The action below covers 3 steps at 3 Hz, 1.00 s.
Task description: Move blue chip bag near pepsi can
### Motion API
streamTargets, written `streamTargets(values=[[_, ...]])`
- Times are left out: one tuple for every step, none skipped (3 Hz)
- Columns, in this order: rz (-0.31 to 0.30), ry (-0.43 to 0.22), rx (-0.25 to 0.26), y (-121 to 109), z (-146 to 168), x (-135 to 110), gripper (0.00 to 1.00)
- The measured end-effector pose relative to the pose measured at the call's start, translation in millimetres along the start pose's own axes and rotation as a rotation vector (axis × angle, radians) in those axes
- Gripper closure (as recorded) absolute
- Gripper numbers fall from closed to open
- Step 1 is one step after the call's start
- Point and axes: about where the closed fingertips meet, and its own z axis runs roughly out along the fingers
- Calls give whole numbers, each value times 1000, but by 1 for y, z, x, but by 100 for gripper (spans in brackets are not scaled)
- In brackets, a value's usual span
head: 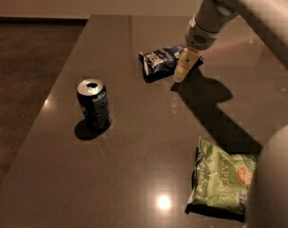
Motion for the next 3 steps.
streamTargets(values=[[28,18,4,-12,14,-9,0],[39,19,-19,-12,23,-20,19],[21,-11,-39,-1,21,-31,41]])
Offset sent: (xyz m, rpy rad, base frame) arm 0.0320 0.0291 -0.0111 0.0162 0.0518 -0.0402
